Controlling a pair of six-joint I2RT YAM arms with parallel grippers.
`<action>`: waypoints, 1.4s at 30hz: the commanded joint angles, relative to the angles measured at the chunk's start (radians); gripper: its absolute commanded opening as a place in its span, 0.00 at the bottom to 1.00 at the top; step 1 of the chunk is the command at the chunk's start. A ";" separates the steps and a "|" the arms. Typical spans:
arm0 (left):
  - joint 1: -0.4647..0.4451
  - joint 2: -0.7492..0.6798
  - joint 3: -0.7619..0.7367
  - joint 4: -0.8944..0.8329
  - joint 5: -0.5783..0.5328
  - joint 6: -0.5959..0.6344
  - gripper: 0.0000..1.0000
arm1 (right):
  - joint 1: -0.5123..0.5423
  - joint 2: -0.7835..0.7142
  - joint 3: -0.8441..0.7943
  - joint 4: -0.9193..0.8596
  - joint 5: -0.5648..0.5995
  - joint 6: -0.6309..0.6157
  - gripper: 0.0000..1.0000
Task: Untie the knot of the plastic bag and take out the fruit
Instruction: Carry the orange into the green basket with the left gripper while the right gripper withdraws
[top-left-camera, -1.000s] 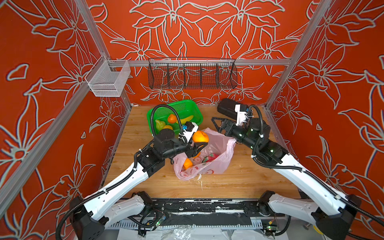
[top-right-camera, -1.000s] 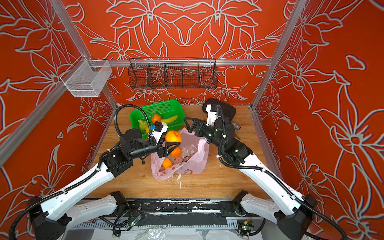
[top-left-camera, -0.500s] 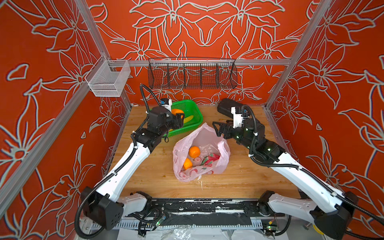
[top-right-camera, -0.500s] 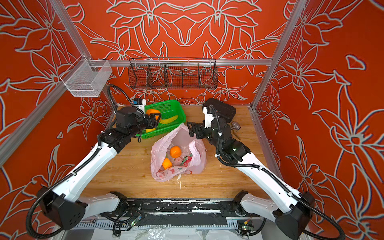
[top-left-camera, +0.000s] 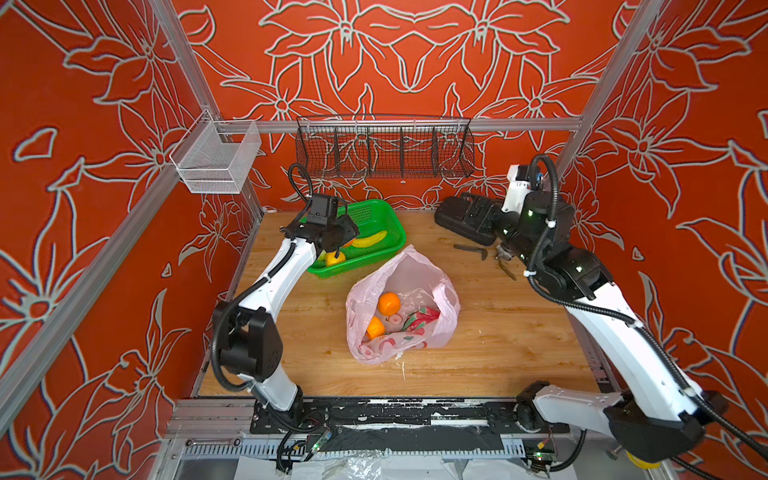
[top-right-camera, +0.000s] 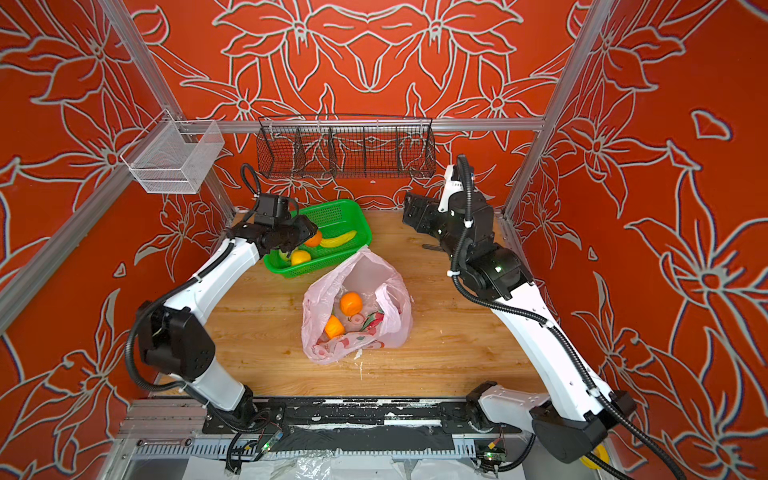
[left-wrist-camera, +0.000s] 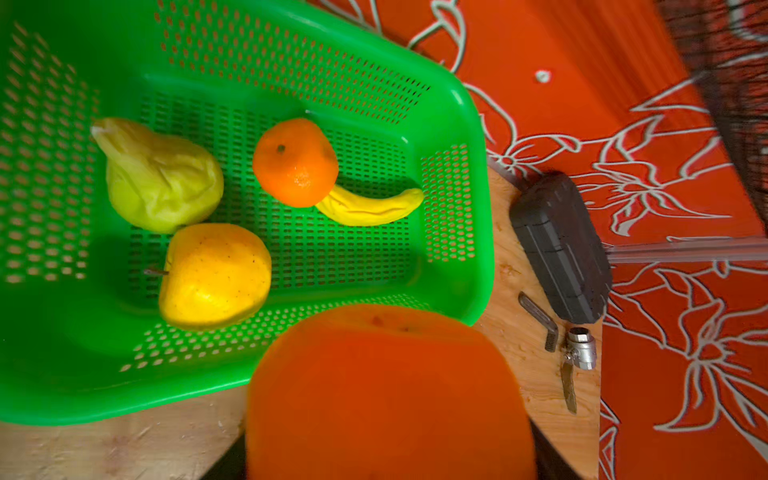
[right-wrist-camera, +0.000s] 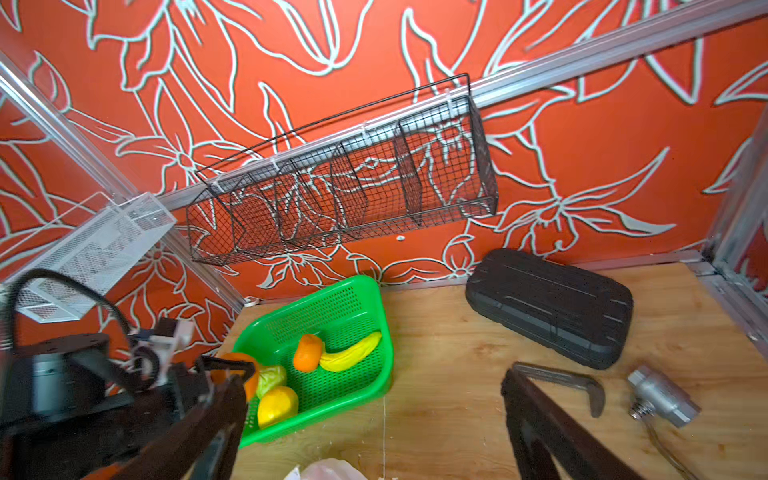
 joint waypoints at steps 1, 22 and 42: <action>0.009 0.117 0.077 0.009 0.078 -0.141 0.46 | -0.001 0.070 0.039 -0.095 -0.069 0.023 0.97; 0.029 0.604 0.265 0.526 0.361 -0.626 0.49 | -0.015 0.005 -0.081 -0.038 -0.139 0.075 0.97; 0.043 0.876 0.640 0.441 0.304 -0.626 0.89 | -0.024 -0.030 -0.108 -0.075 -0.157 0.102 0.97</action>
